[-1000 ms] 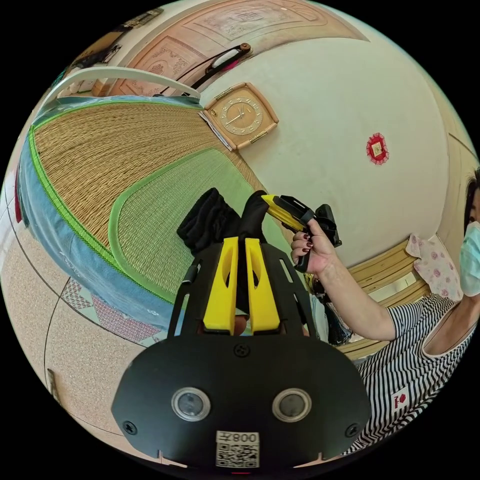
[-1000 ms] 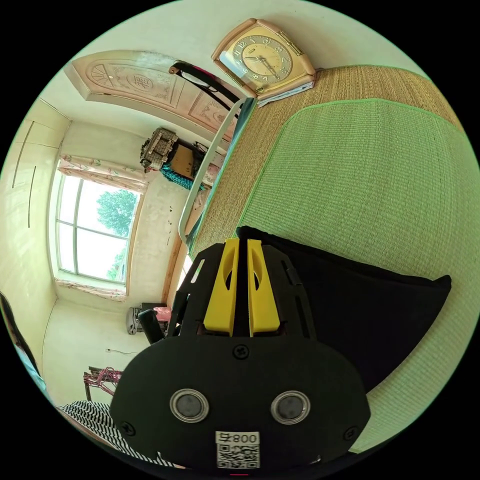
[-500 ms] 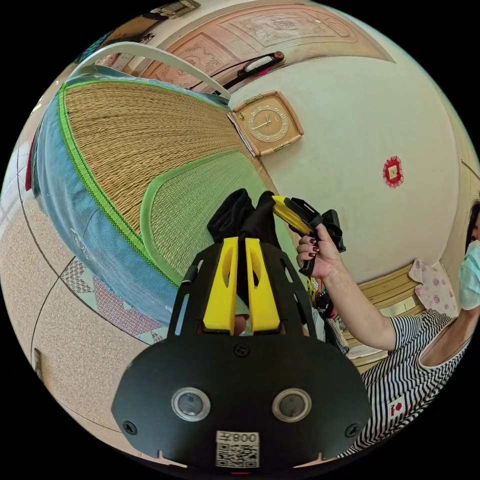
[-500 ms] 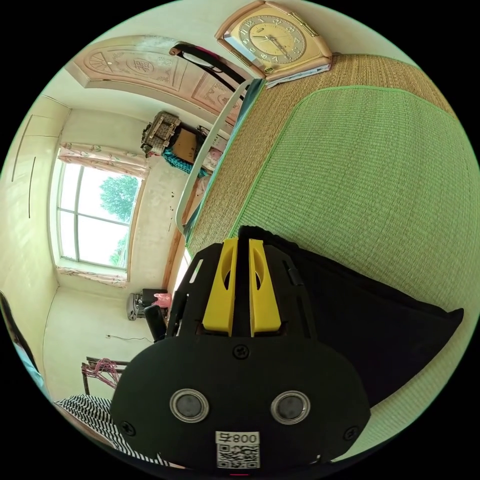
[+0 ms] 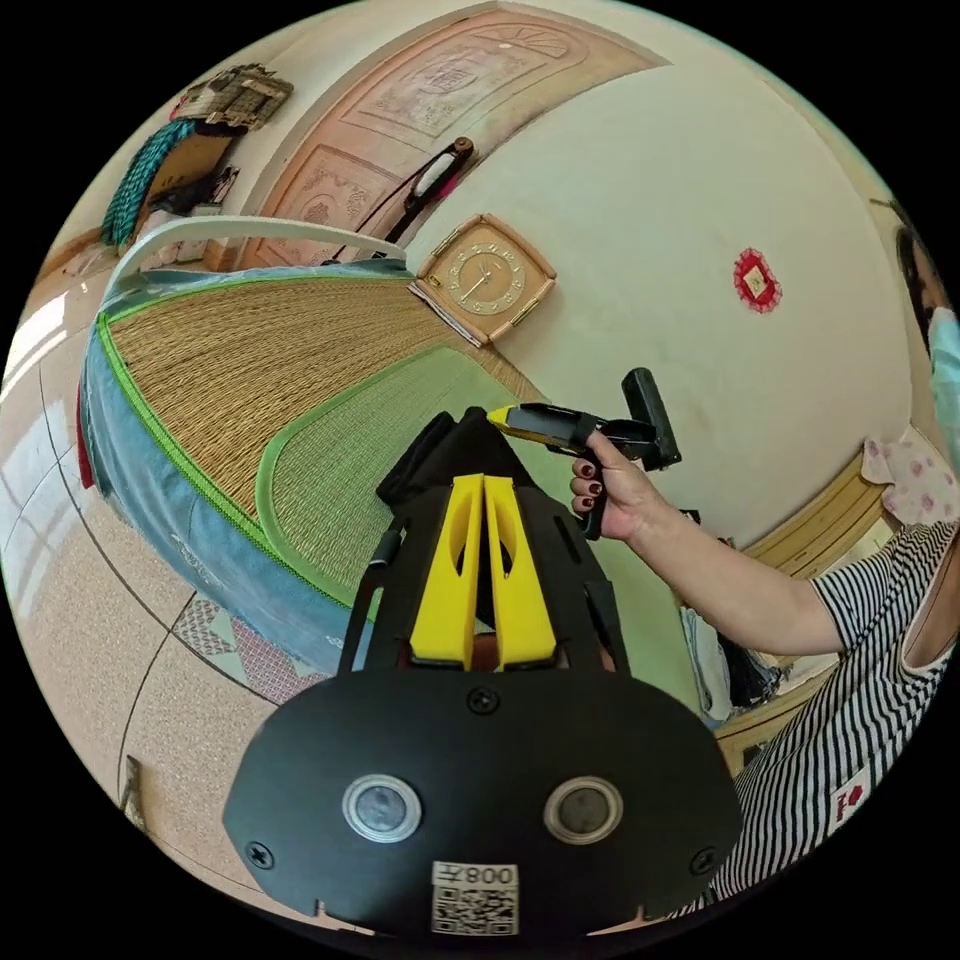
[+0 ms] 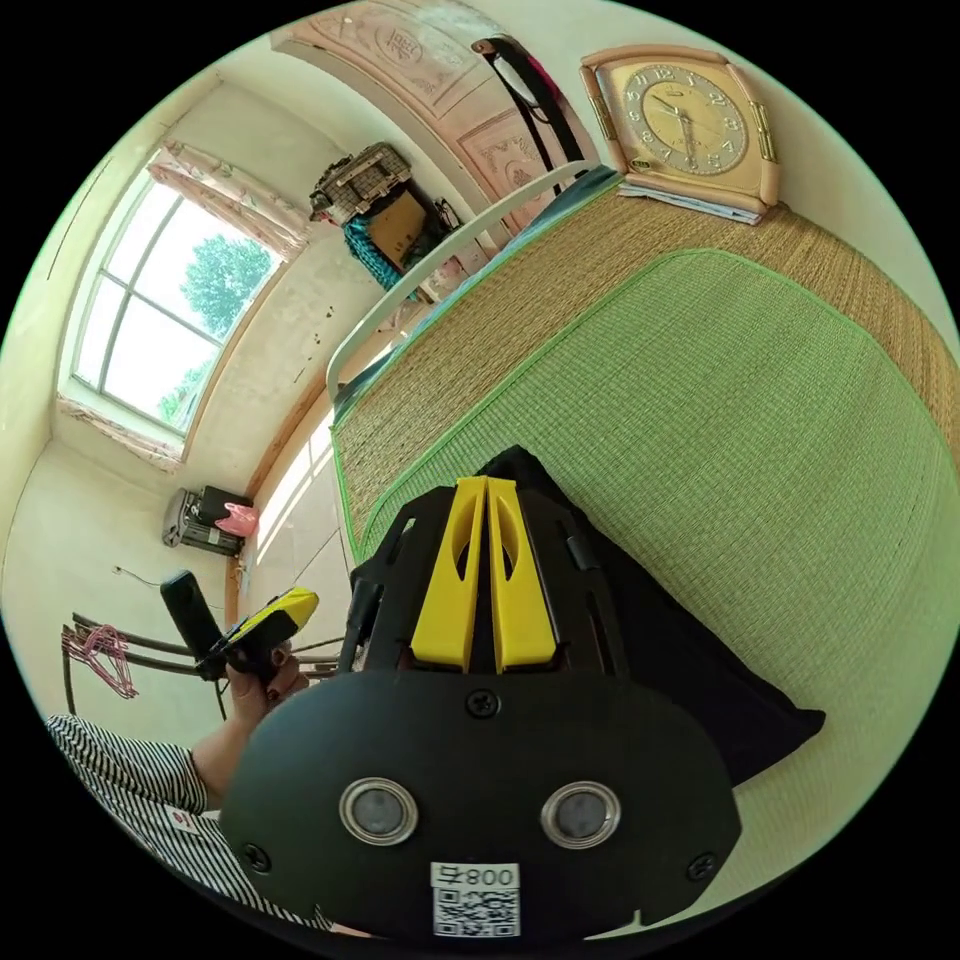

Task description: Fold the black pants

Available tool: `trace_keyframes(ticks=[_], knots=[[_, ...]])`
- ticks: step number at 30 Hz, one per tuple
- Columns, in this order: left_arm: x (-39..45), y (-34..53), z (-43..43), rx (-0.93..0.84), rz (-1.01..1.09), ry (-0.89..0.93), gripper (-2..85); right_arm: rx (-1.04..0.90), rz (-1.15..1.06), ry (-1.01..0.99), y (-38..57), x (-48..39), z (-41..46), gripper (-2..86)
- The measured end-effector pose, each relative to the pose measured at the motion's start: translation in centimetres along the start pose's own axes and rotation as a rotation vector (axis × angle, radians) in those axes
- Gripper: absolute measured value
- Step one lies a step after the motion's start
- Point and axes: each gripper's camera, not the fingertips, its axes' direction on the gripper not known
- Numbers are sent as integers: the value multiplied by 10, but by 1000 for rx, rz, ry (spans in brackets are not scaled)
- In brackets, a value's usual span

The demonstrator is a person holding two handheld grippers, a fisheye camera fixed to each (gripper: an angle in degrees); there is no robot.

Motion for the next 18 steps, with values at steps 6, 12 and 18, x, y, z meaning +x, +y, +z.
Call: trace_keyframes(ticks=[6,12,18], knots=[[24,2,49,-158,89,-245,2,-109,-123,139,-7,-11,47,0],[42,12,58,-146,116,-247,2,-72,-201,178,1,-15,58,-2],[75,16,42,-64,145,-196,1,-21,-188,126,-7,-5,33,1]])
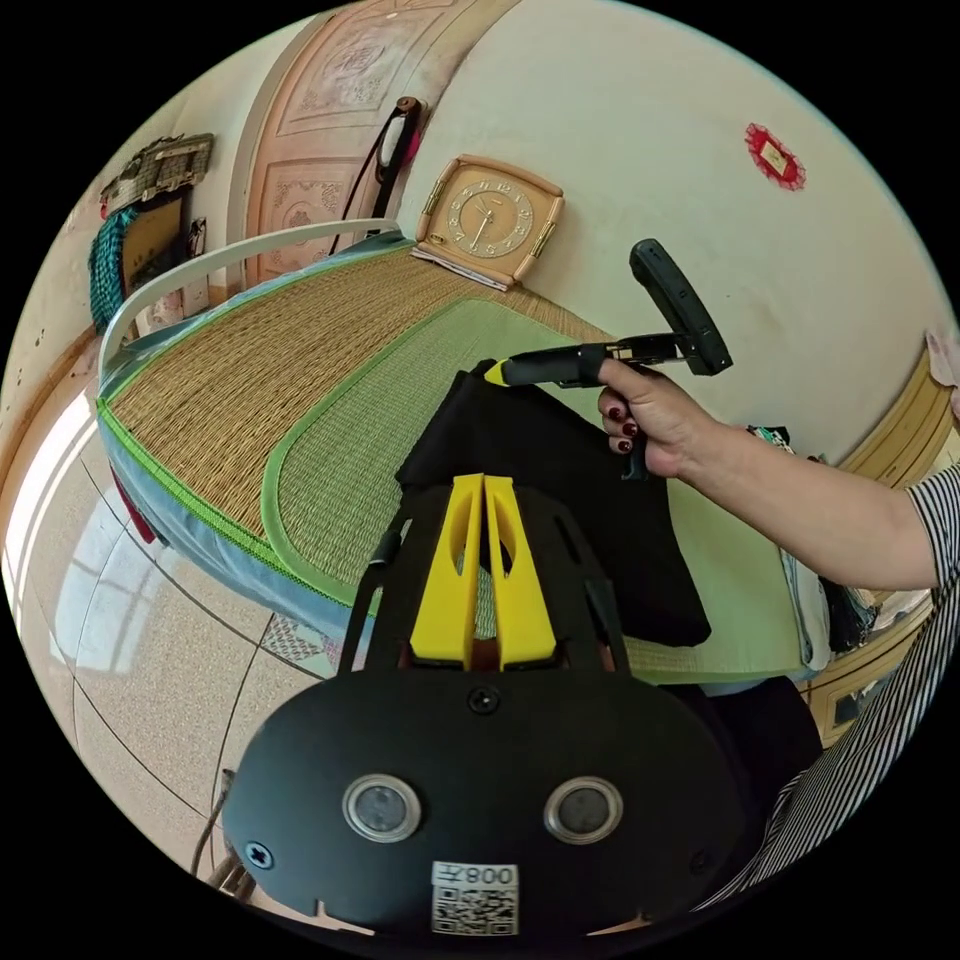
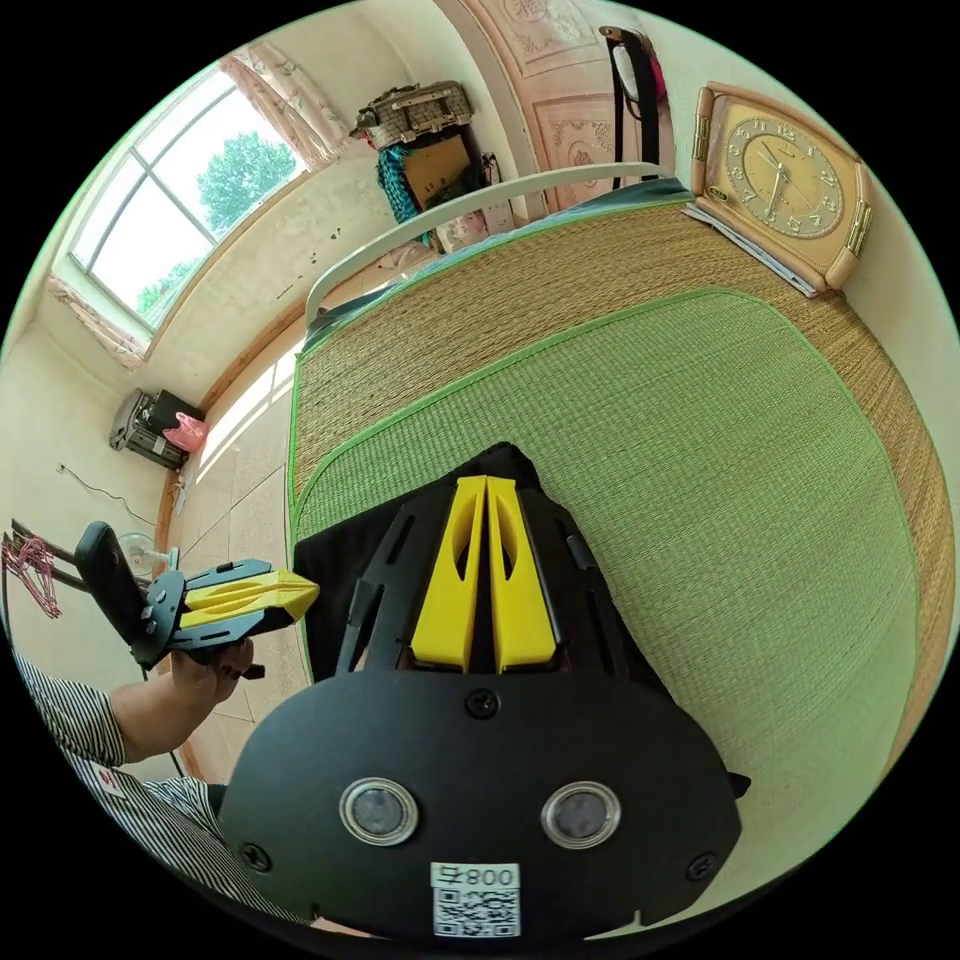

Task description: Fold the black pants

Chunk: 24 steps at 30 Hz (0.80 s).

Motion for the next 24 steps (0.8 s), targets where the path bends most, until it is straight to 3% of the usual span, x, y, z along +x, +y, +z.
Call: trace_keyframes(ticks=[5,13,20,24], knots=[[19,3,26,-134,21,-77,1,-72,55,-67,-9,17,16,1],[60,6,10,-71,41,-24,1,57,4,-111,28,19,-49,1],[84,20,39,-167,68,-14,1,-92,93,-65,65,39,-23,1],[96,18,29,-151,49,-21,1,-11,103,-79,68,42,-57,1]])
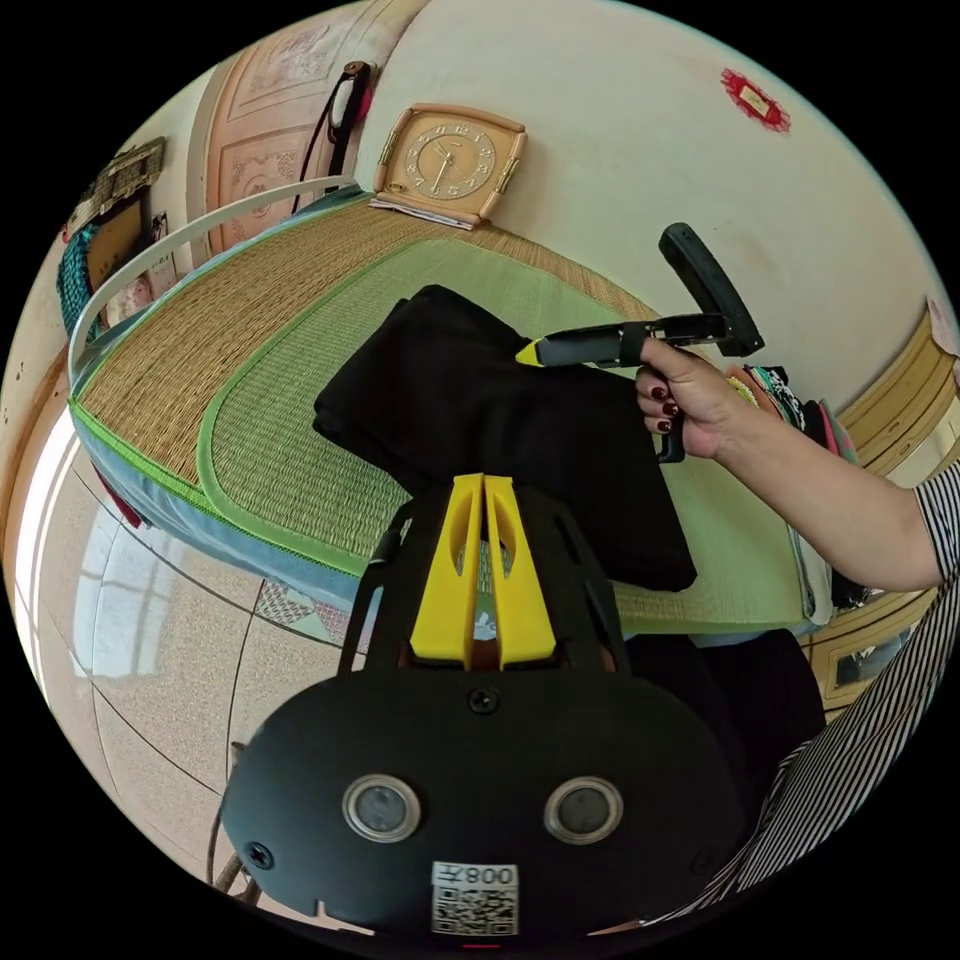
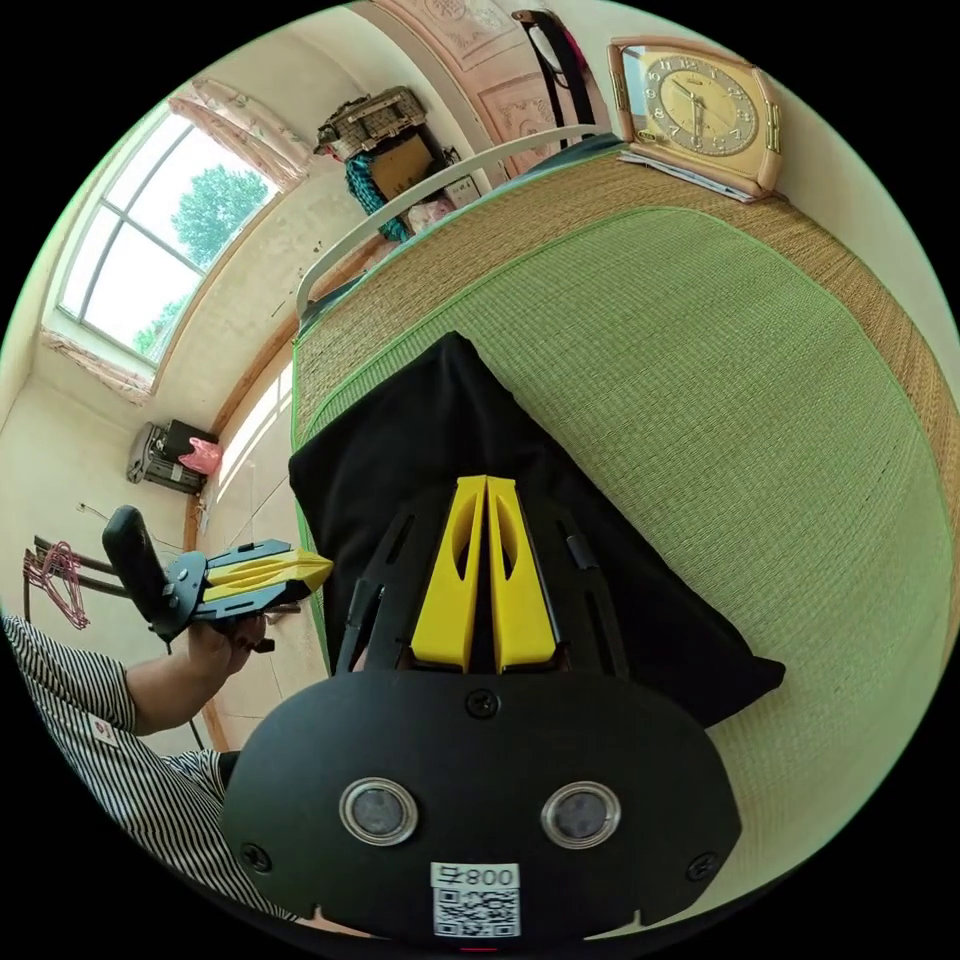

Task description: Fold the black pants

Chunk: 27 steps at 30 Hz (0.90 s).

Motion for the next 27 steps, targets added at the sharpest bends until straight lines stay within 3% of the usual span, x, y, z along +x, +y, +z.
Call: trace_keyframes(ticks=[5,9,12,16,23,27], knots=[[23,7,3,-15,43,63,1,98,117,71,38,33,-51,1],[28,8,24,-63,11,62,1,5,256,119,61,79,-44,1],[34,6,22,-69,3,56,1,26,292,27,63,91,-52,1],[54,8,15,-51,56,104,1,129,270,47,70,85,-89,1],[77,10,43,-132,55,177,1,116,415,-54,85,125,-93,1],[89,10,34,-122,67,173,1,160,306,-91,91,92,-127,1]])
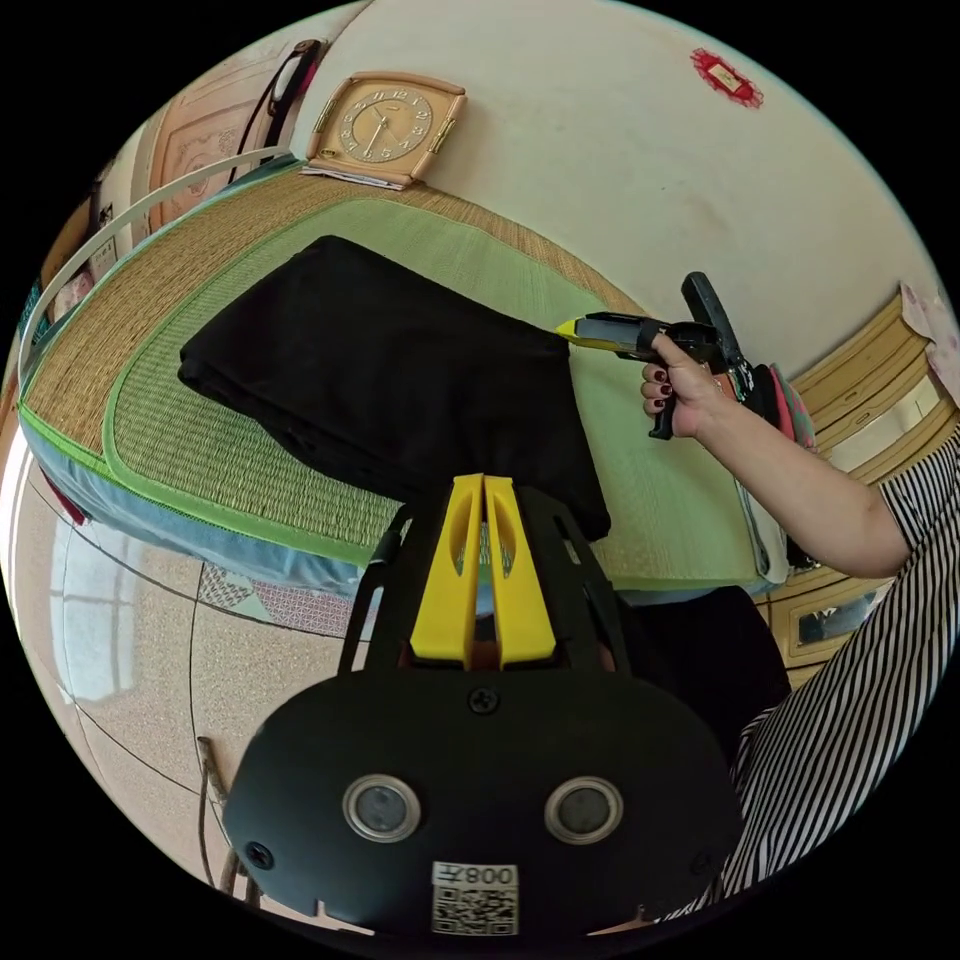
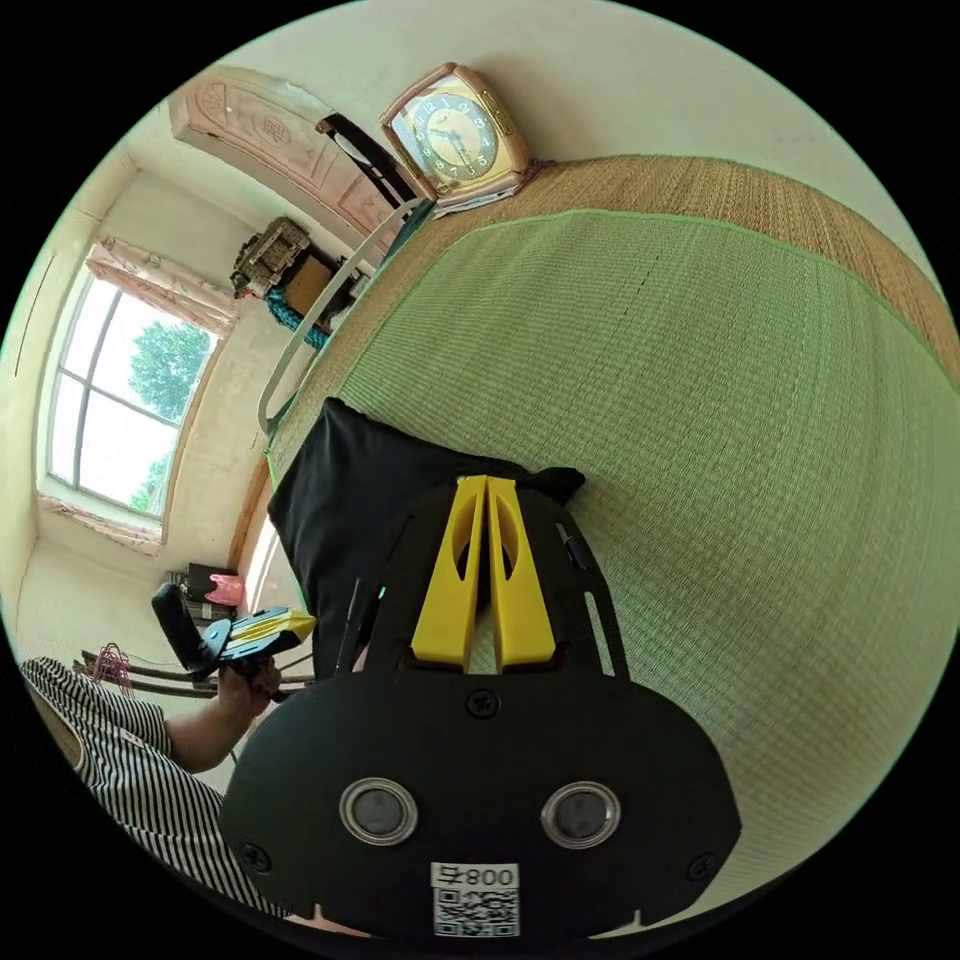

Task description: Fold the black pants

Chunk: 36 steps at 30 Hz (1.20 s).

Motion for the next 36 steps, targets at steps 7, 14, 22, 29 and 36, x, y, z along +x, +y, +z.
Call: trace_keyframes(ticks=[7,14,22,29,36], knots=[[12,1,12,-38,-9,-20,1,-312,-179,-92,86,-69,35,1],[26,8,6,-36,-32,0,2,-271,-104,-125,76,-59,9,1],[47,17,21,-95,-14,92,10,-269,10,-187,79,-47,-11,3],[63,9,45,-162,24,158,50,-240,104,-261,79,-30,-49,14],[63,3,68,-219,9,148,57,-225,296,-390,93,6,-68,56]])
